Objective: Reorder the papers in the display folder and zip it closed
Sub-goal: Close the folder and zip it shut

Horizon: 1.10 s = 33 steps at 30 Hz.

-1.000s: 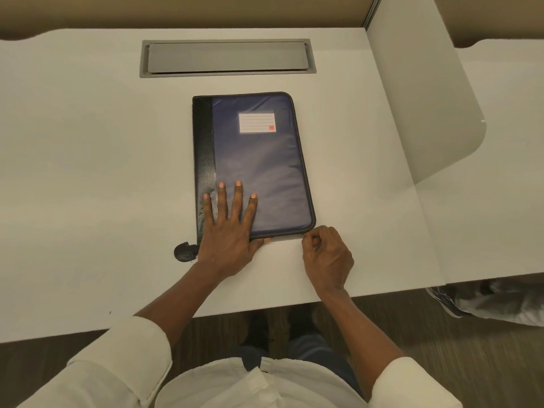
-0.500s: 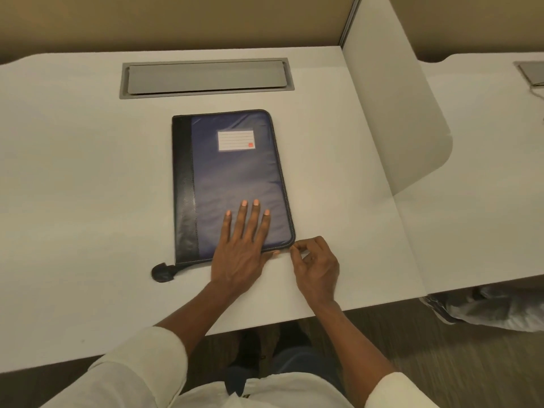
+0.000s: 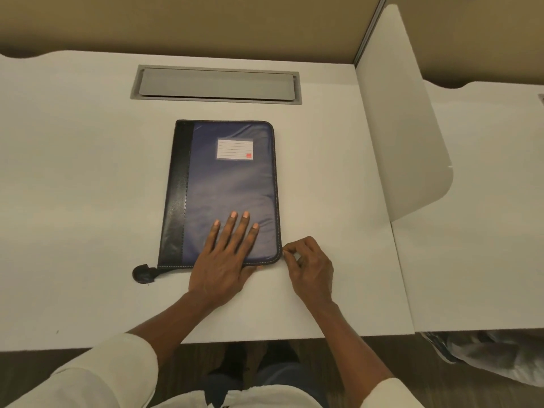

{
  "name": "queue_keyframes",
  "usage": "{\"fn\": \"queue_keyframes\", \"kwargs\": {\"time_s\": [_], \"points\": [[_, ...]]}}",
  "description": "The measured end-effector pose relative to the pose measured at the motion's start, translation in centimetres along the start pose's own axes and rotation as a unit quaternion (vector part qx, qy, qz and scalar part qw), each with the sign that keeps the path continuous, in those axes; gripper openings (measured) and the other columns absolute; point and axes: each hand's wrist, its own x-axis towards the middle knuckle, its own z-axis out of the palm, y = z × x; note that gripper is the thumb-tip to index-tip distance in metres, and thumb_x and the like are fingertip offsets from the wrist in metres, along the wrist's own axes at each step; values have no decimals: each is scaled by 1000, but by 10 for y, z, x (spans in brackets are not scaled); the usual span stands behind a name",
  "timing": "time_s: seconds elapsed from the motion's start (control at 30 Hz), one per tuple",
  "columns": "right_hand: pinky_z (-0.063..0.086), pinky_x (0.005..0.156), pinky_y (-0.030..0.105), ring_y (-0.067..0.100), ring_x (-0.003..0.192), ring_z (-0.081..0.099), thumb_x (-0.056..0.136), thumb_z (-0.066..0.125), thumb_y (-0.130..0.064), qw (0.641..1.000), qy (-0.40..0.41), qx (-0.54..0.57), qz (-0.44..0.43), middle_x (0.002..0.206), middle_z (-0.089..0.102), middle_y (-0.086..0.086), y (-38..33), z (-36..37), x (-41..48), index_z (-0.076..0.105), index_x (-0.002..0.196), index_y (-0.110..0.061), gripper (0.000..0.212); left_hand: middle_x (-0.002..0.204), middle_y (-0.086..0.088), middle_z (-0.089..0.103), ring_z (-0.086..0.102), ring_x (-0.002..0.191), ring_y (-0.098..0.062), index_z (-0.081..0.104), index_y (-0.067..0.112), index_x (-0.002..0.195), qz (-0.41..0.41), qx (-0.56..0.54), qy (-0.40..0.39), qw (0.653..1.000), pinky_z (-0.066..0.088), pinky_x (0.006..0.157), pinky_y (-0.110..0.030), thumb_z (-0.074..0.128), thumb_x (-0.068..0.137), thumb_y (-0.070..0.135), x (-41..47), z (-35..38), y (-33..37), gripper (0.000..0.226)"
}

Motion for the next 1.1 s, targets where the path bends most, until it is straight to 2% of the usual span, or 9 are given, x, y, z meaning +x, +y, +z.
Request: {"fn": "queue_keyframes", "kwargs": {"time_s": [0.1, 0.17, 0.27, 0.4, 0.5, 0.63, 1.0, 1.1], "points": [[51, 58, 19, 4, 69, 60, 92, 79, -19, 1000, 0, 7, -1, 94, 65, -14, -2, -3, 13, 73, 91, -24, 8, 179, -10, 0, 1, 165, -33, 7, 19, 171, -1, 9, 6, 1000, 17, 131, -58, 26, 106, 70, 0, -3, 2, 85], [50, 57, 24, 4, 64, 58, 91, 80, -20, 1000, -4, 8, -3, 92, 64, -15, -2, -4, 21, 72, 88, -26, 10, 178, -10, 1, 2, 165, -34, 9, 18, 171, -3, 15, 5, 1000, 18, 130, -59, 27, 106, 70, 0, -4, 3, 85], [47, 58, 20, 3, 61, 56, 90, 80, -21, 1000, -19, 17, -17, 93, 64, -14, 2, -7, 27, 72, 87, -25, 10, 178, -10, 4, 2, 165, -34, 16, 16, 170, -16, 11, -2, 1000, 19, 130, -61, 26, 104, 73, 1, -6, 7, 88], [38, 59, 5, -3, 60, 51, 92, 78, -20, 998, -53, 17, -43, 96, 65, -12, 7, -6, 28, 72, 91, -22, 7, 176, -13, 18, 10, 164, -36, 37, 13, 163, -89, -18, -3, 996, 17, 128, -66, 29, 93, 90, 12, -8, 31, 104], [44, 54, 15, 2, 60, 52, 93, 77, -19, 996, -61, 14, -69, 96, 63, -12, 10, -7, 33, 71, 92, -22, 7, 174, -17, 24, 16, 162, -40, 42, 6, 159, -130, -19, 10, 991, 17, 127, -68, 31, 88, 95, 21, -4, 47, 115], [46, 51, 25, 6, 59, 53, 92, 75, -20, 995, -59, 6, -86, 94, 61, -13, 9, -8, 43, 69, 89, -23, 8, 175, -16, 20, 13, 163, -39, 38, 5, 162, -136, -15, 34, 990, 15, 128, -66, 30, 90, 94, 20, 2, 49, 115], [48, 48, 28, 10, 57, 57, 91, 76, -21, 990, -77, -2, -121, 93, 61, -11, 13, -9, 53, 68, 87, -21, 9, 175, -12, 21, 14, 163, -35, 36, 8, 164, -145, -36, 93, 984, 20, 127, -65, 39, 93, 88, 18, 5, 51, 106], [43, 48, 21, 9, 56, 57, 92, 76, -21, 989, -68, -9, -129, 94, 62, -10, 13, -7, 61, 69, 88, -20, 8, 175, -11, 21, 12, 164, -34, 36, 9, 164, -150, -30, 85, 985, 18, 128, -64, 39, 92, 88, 18, 5, 52, 107]]}}
